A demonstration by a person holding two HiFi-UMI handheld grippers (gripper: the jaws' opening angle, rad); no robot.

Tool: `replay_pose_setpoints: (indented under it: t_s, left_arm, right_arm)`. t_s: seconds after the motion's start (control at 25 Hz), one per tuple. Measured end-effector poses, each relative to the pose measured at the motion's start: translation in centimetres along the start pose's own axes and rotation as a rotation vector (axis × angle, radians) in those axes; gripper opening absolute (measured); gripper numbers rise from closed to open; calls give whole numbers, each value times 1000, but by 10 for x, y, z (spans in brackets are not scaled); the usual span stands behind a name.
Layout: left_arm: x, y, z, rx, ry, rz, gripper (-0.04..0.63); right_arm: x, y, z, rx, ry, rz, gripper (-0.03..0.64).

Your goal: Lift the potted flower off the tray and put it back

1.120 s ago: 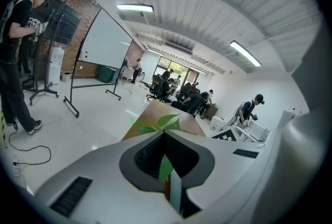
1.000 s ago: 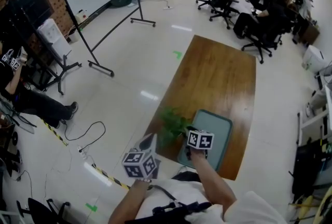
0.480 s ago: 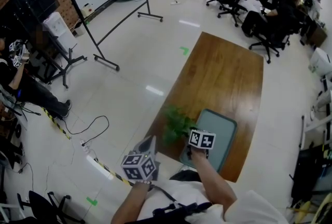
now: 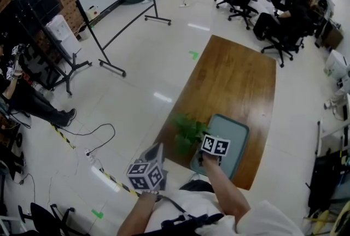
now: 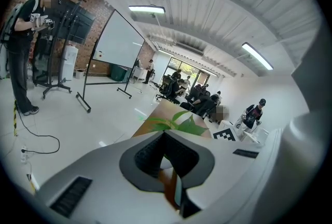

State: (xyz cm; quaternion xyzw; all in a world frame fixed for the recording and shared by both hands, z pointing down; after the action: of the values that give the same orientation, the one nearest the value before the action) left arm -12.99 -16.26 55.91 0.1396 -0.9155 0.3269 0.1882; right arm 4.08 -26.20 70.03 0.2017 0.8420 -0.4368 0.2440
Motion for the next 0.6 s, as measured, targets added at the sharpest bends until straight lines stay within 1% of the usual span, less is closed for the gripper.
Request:
replay_pose_setpoints:
  t_s: [0.12,0.28,0.4,0.6]
  left_arm:
    - [-3,2,-1,3,-12,-19,-3]
    - [-15,-3,-6,21,-35,-65,-3]
    - [-30,-10,-9,40,-57,-107,-3]
    - [-59,-19,-20,65,-103,-167,-3]
  right_arm:
    - [1,11,4,-37,-24,6,61]
    - [-9,35,8,-96,-57,-15,61]
    - [-27,57,8,-132,-88,-48,61]
    - [-67,93,-4,-173,-145,-114,61]
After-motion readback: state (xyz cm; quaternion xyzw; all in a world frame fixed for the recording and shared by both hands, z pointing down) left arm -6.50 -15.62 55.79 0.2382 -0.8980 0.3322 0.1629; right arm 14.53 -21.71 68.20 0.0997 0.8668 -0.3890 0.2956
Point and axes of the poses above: the fingertips, and each gripper's own axes: y backward along the fingers, x to its left, z out of its top, the point moved 1 cm from there along y, backward along the fingers, and after that the axes turned 8 degrees about x, right-handed, at the moved point
